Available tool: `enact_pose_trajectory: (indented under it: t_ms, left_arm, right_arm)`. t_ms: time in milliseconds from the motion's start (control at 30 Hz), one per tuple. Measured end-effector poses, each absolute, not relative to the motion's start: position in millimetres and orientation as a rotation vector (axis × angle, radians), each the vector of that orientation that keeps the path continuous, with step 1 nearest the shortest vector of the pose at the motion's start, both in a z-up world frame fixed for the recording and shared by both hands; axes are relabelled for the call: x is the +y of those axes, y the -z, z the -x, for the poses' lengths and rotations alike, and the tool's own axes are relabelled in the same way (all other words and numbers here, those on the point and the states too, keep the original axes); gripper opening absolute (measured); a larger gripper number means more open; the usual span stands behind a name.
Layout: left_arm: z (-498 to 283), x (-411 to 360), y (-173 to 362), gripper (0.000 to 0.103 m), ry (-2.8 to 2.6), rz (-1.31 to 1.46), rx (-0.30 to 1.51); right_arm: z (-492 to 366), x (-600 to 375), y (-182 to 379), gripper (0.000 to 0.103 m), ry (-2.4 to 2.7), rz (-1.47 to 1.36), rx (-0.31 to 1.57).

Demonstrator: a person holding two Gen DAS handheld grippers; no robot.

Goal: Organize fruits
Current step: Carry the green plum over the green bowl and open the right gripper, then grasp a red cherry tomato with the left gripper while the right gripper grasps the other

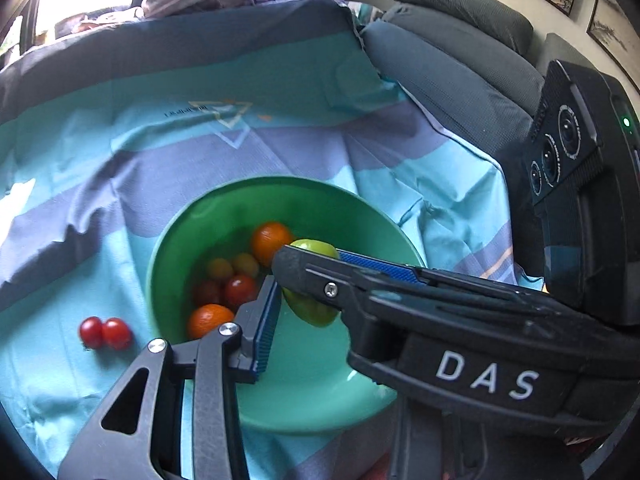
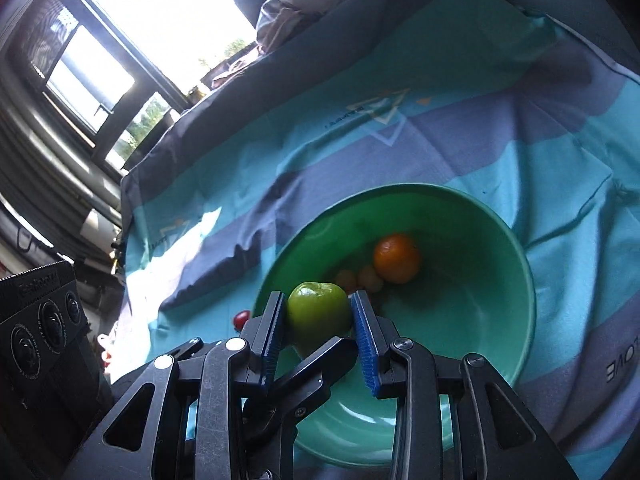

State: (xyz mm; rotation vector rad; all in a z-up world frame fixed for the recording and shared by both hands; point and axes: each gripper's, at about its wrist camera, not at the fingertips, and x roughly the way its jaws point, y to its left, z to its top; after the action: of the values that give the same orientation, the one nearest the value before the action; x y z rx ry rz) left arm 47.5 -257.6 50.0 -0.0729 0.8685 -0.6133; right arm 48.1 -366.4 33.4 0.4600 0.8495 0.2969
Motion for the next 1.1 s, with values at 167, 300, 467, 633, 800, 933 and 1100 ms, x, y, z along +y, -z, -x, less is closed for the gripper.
enact_pose_trajectory:
  t_ms: [167, 300, 467, 633, 800, 933, 1100]
  left_arm:
    - [-51.9, -265.9, -41.7, 0.035, 0.628, 0.088, 0.901]
    - [-51.6, -263.8, -39.3, 0.035, 0.645, 0.107, 0.913]
    - [-45.8, -250.7, -45.7, 0.044, 0.596, 0.099, 0.902]
    - [-32.5, -190.3, -63.2, 0.060, 0.461, 0.153, 0.845]
    - [-30.5, -104.2, -60.2, 0.062, 0.163, 0.188, 0.829]
    - [-41.7, -62.8, -31.6, 0.061, 0.024, 0.274, 0.871]
    - [-72.2, -63.0, 17.5, 0.055, 0.101, 0.417, 1.014]
  right_arm:
    - [-52.2, -377.7, -22.4, 0.036, -0.258, -0.483, 0.894]
    - [-53.4, -377.8, -20.6, 0.036, -0.205, -0.470, 0.918]
    - [-48.6, -382.2, -28.7, 0.036, -0.114, -0.453, 0.881]
    - [-38.3, -381.3, -44.8, 0.036, -0.086, -0.429, 0.808]
    - [-36.0, -357.4, -59.1, 0.037, -0.191, -0.401, 0.766]
    - [-39.2, -328.4, -62.6, 0.037, -0.292, -0.386, 0.780]
    - [-47.8, -297.5, -56.8, 0.037, -0.309, -0.351, 0.808]
